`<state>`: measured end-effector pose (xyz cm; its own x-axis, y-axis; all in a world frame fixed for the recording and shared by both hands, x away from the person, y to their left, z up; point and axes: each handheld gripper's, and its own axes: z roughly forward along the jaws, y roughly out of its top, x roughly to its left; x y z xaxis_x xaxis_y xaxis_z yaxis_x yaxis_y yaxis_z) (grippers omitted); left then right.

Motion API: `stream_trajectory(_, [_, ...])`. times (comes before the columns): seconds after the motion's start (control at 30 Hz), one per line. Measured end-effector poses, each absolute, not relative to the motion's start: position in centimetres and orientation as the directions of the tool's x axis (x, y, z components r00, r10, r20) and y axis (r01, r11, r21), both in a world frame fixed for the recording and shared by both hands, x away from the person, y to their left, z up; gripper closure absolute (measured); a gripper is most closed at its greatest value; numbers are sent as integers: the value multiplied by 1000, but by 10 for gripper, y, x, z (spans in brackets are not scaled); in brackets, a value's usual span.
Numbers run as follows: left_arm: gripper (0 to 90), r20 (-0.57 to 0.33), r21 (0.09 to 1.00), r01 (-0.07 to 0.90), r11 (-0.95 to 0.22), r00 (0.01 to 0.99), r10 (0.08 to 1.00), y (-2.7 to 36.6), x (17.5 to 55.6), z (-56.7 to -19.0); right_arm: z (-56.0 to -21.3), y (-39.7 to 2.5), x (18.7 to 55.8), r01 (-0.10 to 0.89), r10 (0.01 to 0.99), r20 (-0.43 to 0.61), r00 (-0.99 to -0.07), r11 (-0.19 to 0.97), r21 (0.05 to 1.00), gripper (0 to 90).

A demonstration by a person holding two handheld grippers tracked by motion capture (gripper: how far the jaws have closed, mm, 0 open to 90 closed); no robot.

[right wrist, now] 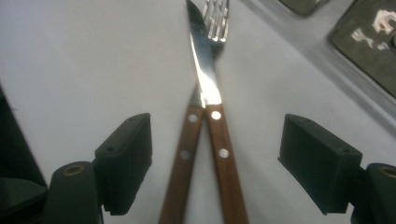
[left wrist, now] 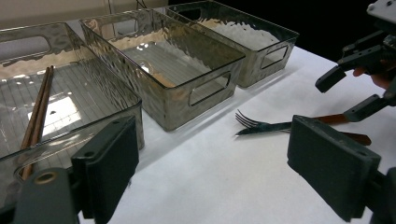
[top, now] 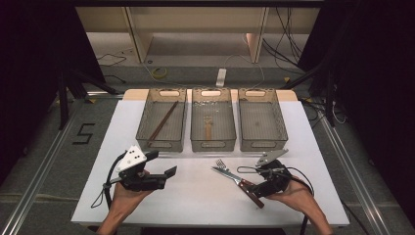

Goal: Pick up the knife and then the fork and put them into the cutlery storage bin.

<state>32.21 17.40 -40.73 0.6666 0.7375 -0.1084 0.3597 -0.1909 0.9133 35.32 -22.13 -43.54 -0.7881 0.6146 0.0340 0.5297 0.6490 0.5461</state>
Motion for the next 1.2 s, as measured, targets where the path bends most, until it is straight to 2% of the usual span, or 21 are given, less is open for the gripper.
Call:
stream_trajectory(0.27, [161, -109, 913, 360, -191, 667, 737, 174, 322, -407, -446, -220, 363, 522, 603, -21, -797, 706, 479, 402])
stream_trajectory(0.67, [161, -104, 913, 358, -195, 668, 737, 175, 322, -407, -458, -209, 367, 510, 570, -44, -820, 765, 392, 596])
stream_trajectory(1.03, [161, -104, 914, 357, -195, 668, 737, 174, 322, -407, -460, -204, 367, 506, 553, -30, -833, 783, 362, 730])
stream_trajectory(1.2, [161, -103, 913, 358, -197, 668, 737, 174, 322, -407, -460, -203, 366, 505, 552, -37, -833, 787, 355, 741])
